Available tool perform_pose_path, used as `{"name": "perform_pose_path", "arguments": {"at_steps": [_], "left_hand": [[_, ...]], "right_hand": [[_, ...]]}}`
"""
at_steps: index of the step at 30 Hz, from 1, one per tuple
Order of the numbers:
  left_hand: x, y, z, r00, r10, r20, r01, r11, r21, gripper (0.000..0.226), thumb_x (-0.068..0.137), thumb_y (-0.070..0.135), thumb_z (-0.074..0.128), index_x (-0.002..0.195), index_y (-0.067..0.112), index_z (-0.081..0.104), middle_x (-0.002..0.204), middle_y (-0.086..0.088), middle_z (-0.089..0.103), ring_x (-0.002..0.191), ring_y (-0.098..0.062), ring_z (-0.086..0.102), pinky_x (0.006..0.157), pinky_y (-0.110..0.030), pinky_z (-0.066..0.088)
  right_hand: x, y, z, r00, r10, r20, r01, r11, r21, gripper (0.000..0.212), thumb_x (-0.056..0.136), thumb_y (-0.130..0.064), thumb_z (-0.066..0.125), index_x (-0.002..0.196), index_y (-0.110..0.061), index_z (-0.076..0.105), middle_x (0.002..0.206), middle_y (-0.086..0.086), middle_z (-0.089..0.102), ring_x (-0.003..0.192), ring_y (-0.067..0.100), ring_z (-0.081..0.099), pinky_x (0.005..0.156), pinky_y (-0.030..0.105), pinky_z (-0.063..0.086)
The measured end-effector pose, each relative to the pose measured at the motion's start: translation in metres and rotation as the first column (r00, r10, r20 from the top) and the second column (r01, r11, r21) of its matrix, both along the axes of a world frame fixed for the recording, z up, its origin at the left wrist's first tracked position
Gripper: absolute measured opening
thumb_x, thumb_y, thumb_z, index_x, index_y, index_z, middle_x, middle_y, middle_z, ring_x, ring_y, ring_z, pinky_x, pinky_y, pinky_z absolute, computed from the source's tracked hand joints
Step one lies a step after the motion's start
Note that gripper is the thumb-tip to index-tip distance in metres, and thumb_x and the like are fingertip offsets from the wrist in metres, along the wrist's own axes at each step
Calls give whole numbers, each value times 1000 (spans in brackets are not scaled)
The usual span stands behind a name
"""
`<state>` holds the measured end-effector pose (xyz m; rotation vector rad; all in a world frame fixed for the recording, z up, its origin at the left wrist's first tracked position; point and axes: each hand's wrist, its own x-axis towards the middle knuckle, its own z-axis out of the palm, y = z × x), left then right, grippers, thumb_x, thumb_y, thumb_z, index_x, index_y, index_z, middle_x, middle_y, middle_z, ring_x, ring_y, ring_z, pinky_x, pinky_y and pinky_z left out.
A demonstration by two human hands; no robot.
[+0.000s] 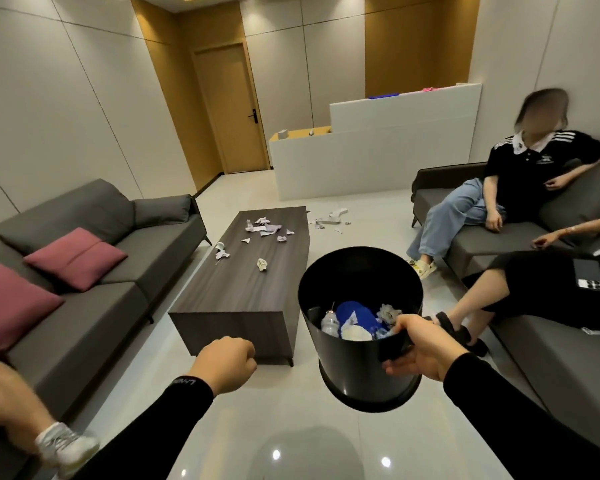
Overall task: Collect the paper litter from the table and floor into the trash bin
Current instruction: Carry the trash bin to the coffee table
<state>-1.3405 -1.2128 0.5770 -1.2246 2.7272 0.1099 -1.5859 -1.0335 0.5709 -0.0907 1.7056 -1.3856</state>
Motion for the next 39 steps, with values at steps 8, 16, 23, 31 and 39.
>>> {"name": "perform_pose_path", "arguments": {"at_steps": [8, 16, 23, 31, 39], "left_hand": [[-88, -122, -20, 998, 25, -57, -24, 999, 22, 27, 84, 26, 42, 94, 19, 66, 99, -4, 71, 92, -27, 64, 78, -33, 50], [-195, -286, -38, 999, 38, -15, -37, 998, 47, 35, 80, 29, 39, 102, 18, 65, 110, -11, 68, 105, -33, 60, 85, -36, 47], [-291, -393, -18, 991, 56, -120, -51, 998, 42, 32, 83, 26, 43, 100, 20, 68, 108, -10, 70, 102, -31, 62, 83, -32, 48], [-399, -507, -19, 986, 103, -129, -96, 994, 55, 29, 83, 24, 45, 100, 23, 69, 107, -2, 72, 104, -25, 62, 88, -33, 50], [-490, -604, -37, 963, 269, -13, -267, 960, 82, 33, 86, 25, 42, 108, 24, 66, 113, -4, 68, 106, -25, 59, 85, -32, 50]], "right_hand": [[-93, -121, -16, 996, 31, 84, -30, 999, -11, 7, 79, -6, 39, 85, -7, 42, 85, 29, 58, 68, 45, 62, 59, 45, 54], [-196, -286, -16, 990, 62, 127, -65, 998, 17, 9, 82, -9, 39, 85, -6, 47, 82, 24, 53, 62, 40, 56, 57, 40, 52], [-276, -390, -7, 990, 41, 133, -37, 999, -30, 29, 80, -3, 38, 109, -4, 44, 87, 26, 55, 69, 45, 59, 57, 46, 54], [-386, -508, -29, 991, 43, 127, -42, 999, -8, 30, 84, 1, 29, 112, -3, 38, 98, 30, 54, 102, 58, 54, 81, 57, 45], [-511, -629, -60, 980, 142, 139, -151, 987, 58, 29, 84, 4, 30, 110, -2, 42, 79, 20, 55, 72, 48, 58, 76, 54, 47]]}}
